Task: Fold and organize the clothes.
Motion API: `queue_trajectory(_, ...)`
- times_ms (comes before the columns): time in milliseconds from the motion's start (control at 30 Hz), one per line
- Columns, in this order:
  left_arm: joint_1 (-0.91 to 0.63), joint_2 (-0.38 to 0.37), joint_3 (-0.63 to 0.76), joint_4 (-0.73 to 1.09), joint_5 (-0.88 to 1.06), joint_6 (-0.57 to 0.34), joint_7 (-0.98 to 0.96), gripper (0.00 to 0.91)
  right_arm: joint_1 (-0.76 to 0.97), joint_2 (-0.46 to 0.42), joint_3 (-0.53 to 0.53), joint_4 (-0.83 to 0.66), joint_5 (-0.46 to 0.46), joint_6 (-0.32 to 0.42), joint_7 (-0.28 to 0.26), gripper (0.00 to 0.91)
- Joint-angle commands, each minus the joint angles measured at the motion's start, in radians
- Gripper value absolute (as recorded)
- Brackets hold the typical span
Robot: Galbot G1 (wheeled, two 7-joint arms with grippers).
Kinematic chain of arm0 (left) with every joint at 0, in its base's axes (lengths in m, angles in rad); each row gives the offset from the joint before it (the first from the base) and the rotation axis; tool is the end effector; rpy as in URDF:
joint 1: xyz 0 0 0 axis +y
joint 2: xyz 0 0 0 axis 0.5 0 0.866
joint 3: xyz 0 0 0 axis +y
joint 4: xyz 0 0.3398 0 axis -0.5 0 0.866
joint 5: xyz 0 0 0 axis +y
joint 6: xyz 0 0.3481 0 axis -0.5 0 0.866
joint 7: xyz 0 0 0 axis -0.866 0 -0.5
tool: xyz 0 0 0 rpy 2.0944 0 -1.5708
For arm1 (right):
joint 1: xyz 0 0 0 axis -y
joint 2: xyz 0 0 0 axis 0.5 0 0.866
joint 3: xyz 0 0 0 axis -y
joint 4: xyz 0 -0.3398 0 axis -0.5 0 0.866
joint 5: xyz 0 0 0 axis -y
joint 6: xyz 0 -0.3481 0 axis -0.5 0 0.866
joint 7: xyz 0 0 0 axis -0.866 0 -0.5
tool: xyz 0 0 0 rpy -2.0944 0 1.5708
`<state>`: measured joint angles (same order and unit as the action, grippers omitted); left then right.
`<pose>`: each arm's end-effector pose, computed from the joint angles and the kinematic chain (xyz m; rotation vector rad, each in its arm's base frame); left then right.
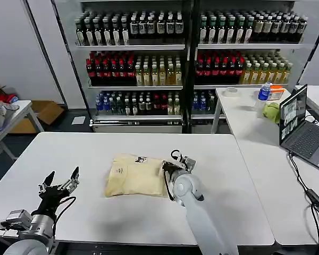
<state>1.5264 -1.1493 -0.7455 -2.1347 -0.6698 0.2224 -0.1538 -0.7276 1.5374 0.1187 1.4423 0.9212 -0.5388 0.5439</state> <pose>0.2022 0.1220 -0.2333 0.1075 -3.0073 0.2703 0.4234 0.1231 -0.2694 0.1619 -2.4124 -0.6103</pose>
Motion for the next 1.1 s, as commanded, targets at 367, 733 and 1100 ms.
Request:
queue_trajectory(367,0.008,-0.009,-0.01,-0.014,-0.004,0.004,0.001,0.907,0.063,-0.008,0.007,-0.079,-0.005,0.002,-0.01,0.0)
queue_trajectory(733,0.017,-0.026,-0.001,-0.031,0.003,0.007,0.001,0.907,0.054,-0.055,0.015,-0.058,-0.049,-0.024,-0.056,0.0)
queue_trajectory(1100,0.023,-0.037,0.015,-0.048,0.02,0.008,0.001,0.907,-0.051,-0.193,-0.067,0.148,-0.562,0.237,-0.307,0.907)
